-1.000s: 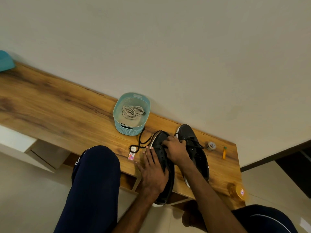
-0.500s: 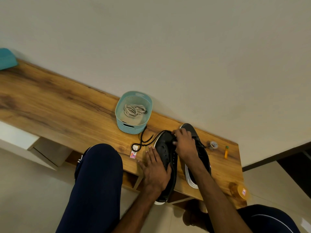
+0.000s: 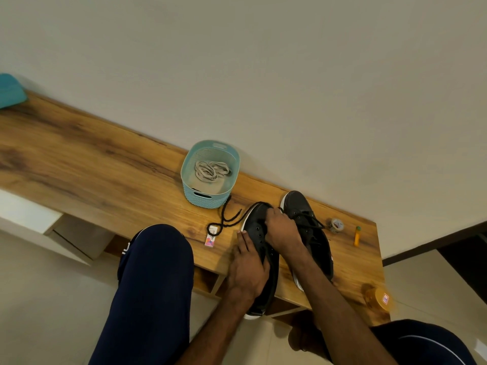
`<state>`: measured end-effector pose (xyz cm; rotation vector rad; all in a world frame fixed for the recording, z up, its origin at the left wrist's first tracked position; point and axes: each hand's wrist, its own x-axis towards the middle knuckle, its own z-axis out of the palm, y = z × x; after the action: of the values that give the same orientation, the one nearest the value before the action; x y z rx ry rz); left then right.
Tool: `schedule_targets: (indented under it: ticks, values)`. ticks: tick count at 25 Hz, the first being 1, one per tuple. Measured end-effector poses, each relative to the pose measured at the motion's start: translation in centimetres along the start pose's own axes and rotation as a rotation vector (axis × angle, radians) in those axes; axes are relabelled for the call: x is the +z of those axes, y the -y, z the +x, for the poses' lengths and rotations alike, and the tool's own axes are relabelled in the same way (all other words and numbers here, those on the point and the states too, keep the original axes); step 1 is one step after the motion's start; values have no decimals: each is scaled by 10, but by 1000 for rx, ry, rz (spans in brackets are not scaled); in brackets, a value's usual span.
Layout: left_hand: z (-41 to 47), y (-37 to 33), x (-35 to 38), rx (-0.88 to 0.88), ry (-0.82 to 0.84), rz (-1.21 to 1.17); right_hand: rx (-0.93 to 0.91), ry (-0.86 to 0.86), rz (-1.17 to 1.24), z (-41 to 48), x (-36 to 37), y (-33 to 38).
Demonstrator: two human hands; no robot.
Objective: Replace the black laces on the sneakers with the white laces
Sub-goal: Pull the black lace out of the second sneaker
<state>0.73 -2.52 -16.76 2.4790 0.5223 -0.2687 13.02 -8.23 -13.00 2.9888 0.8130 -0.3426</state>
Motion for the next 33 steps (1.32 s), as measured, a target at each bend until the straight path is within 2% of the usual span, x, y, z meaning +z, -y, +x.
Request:
schedule_targets:
  ticks: [6, 10, 13, 16, 18, 19, 20, 23, 25, 26, 28, 30, 32, 33]
  values:
    - [14, -3, -1, 17, -42, 16, 192, -212, 550, 8, -12, -12]
    - [44, -10, -5, 36, -65, 84, 140, -388, 724, -5, -33, -21]
    - [58, -11, -19, -1, -67, -2, 130, -462, 871, -27, -55, -19]
    - [47, -12, -43, 10, -203, -94, 75, -481, 1128, -68, -57, -12]
    - [21, -20, -59, 98, -286, -134, 34, -505, 1132, -100, -44, -7]
    - [6, -24, -69, 126, -239, -233, 19, -510, 1067, -111, -36, -4]
    - [-11, -27, -77, 117, -117, -399, -11, -506, 984, -121, -29, -1]
    - [-52, -28, -94, -66, 385, -1004, -106, -507, 832, -148, -24, 6]
    - [-64, -21, -92, -67, 505, -1143, -146, -524, 784, -164, -21, 6]
    - [-67, -20, -90, -34, 503, -1166, -158, -533, 746, -170, -18, 4]
    - [-76, -20, -86, 18, 395, -1176, -127, -517, 772, -183, -13, 3]
    - [-80, -18, -82, 38, 258, -1227, -39, -528, 991, -191, -15, 5]
    - [-85, -18, -81, 52, 185, -1288, 86, -605, 1176, -200, -18, 8]
    - [-87, -19, -81, 58, 159, -1282, 146, -585, 1257, -202, -17, 8]
